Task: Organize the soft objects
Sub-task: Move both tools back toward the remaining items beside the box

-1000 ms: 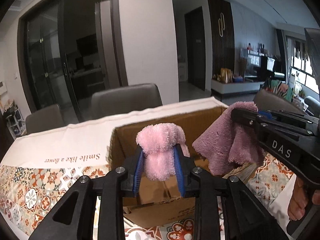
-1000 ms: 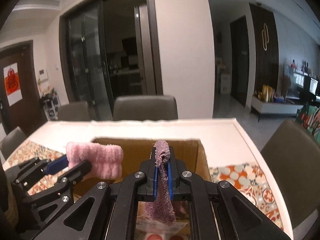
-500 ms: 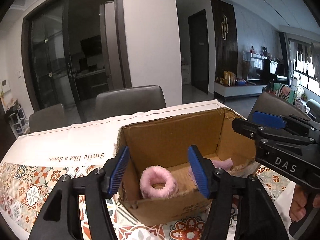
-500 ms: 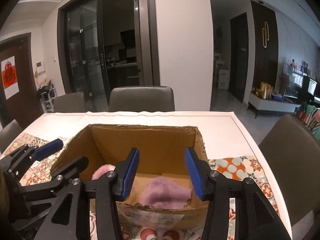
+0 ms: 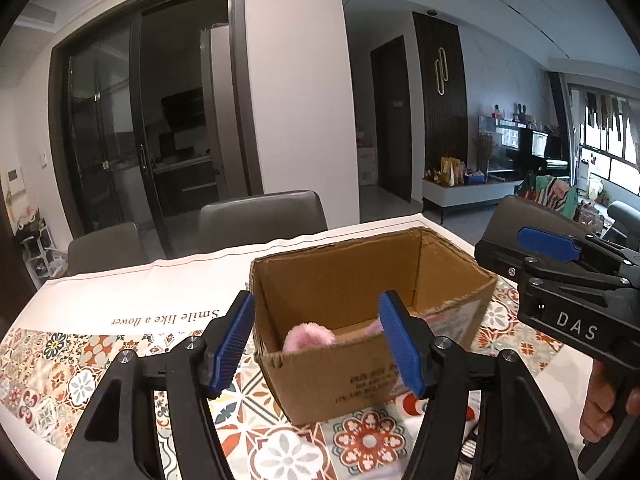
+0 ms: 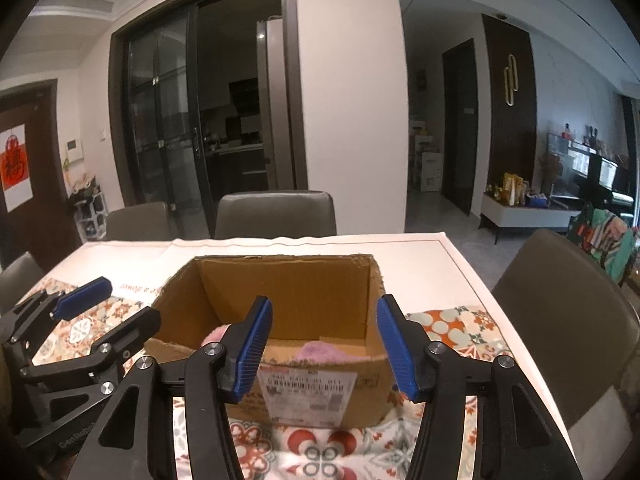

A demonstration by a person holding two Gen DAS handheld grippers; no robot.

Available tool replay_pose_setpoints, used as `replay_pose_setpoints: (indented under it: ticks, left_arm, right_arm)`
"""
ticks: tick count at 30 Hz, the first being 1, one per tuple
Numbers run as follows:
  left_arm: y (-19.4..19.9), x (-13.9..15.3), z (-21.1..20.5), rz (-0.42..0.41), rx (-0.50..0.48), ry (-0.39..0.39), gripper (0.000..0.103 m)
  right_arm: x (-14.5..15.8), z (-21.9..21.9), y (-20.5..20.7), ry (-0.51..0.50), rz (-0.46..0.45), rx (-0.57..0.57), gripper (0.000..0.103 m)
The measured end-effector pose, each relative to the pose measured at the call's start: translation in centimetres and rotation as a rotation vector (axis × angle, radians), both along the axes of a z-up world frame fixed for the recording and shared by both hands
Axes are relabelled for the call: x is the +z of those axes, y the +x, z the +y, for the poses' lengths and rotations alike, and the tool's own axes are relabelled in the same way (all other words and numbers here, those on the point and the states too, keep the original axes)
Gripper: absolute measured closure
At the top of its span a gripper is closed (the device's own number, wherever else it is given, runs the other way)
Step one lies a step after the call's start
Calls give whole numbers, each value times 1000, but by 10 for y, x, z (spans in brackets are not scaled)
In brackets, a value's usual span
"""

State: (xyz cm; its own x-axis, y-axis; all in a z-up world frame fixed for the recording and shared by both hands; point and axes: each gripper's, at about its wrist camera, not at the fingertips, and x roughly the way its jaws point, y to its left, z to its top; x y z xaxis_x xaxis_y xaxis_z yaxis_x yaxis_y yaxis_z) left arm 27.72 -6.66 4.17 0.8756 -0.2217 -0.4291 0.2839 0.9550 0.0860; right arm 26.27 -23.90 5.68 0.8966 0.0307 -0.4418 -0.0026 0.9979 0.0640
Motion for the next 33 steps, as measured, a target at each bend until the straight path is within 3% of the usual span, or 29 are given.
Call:
replay_pose_setpoints:
  ticks: [2,7,17,33]
  left_arm:
    - [-7,1,0,-3,-1,2,39]
    - [-27,4,3,-21,3,-3,38]
    - [-62,-3,11,-29,3,-11,37]
    - [-121,-41,12,-12,-18,51,37]
  right_arm:
    - [2,0,-8,2,-5,-8,40]
    - [6,2,-33,-19,-37,-35,39]
    - [12,10,-83,-49,-105,-86,23]
    - [-26,18,-134,-70,-18,-88,23]
